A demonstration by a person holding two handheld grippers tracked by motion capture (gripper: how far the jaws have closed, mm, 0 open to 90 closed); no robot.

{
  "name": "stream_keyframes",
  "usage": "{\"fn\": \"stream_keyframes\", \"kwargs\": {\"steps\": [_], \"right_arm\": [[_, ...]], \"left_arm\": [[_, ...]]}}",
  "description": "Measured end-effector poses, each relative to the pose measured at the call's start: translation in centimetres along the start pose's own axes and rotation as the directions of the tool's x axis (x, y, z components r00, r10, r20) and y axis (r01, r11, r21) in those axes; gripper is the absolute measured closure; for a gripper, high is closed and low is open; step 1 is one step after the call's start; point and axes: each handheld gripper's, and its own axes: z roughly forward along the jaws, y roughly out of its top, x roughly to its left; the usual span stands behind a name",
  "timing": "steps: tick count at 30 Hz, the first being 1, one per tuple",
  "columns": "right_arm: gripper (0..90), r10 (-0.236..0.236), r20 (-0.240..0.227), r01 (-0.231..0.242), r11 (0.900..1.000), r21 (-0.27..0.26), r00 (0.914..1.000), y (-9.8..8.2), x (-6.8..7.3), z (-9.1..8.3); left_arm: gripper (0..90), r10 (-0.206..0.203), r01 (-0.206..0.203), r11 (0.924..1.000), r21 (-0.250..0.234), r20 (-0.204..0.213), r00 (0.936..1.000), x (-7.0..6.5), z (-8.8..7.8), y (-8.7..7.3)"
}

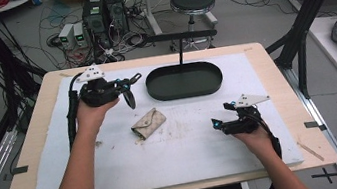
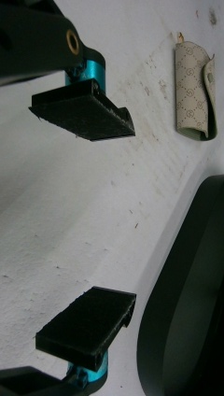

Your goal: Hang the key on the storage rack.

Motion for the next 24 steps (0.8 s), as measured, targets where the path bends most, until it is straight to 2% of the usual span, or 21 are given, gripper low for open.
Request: {"fn": "stream_keyframes", "kwargs": {"steps": [3, 4, 7, 8, 12, 13, 16, 21, 24], "right_arm": [[18.0, 0.005, -0.002, -0.005, 1.0, 0.002, 1.0, 0.0, 0.0, 0.1], [18.0, 0.002, -0.002, -0.002, 1.0, 0.003, 1.0, -0.1, 0.1, 0.1], [18.0, 0.003, -0.005, -0.003, 1.0, 0.011, 1.0, -0.1, 0.1, 0.2], [18.0, -0.003, -0.006, 0.003, 1.0, 0.015, 1.0, -0.1, 0.2, 0.3], [18.0, -0.005, -0.005, 0.005, 1.0, 0.017, 1.0, -0.1, 0.2, 0.3], [18.0, -0.001, -0.005, 0.001, 1.0, 0.016, 1.0, -0.1, 0.2, 0.2], [18.0, -0.004, -0.005, 0.004, 1.0, 0.013, 1.0, -0.2, 0.2, 0.0], [18.0, 0.004, -0.004, -0.004, 1.0, 0.019, 1.0, -0.4, 0.2, -0.2], [18.0, 0.012, -0.004, -0.012, 1.0, 0.013, 0.9999, -0.6, 0.0, -0.3]], "left_arm": [[82.8, -0.005, 0.005, 1.0, -0.003, 0.01, 0.9999, 0.3, 0.6, 0.7], [82.8, 0.01, -0.01, 0.9999, 0.013, -0.003, 0.9999, 0.6, 1.1, 1.4], [82.8, 0.015, -0.015, 0.9998, 0.014, -0.002, 0.9999, 0.9, 1.7, 2.2], [82.8, 0.024, -0.024, 0.9995, 0.02, -0.014, 0.9996, 1.2, 2.2, 3.0], [82.8, 0.024, -0.024, 0.9996, 0.016, -0.027, 0.9994, 1.7, 3.1, 4.0], [82.8, 0.015, -0.015, 0.9998, 0.012, -0.032, 0.9994, 2.0, 3.7, 4.5], [82.7, 0.01, -0.01, 1.0, 0.001, -0.048, 0.9988, 2.4, 4.7, 5.0], [82.8, -0.008, 0.008, 1.0, -0.006, -0.05, 0.9987, 3.0, 5.9, 5.5], [82.8, 0.002, -0.002, 1.0, -0.002, -0.048, 0.9988, 3.1, 6.7, 6.0]]}}
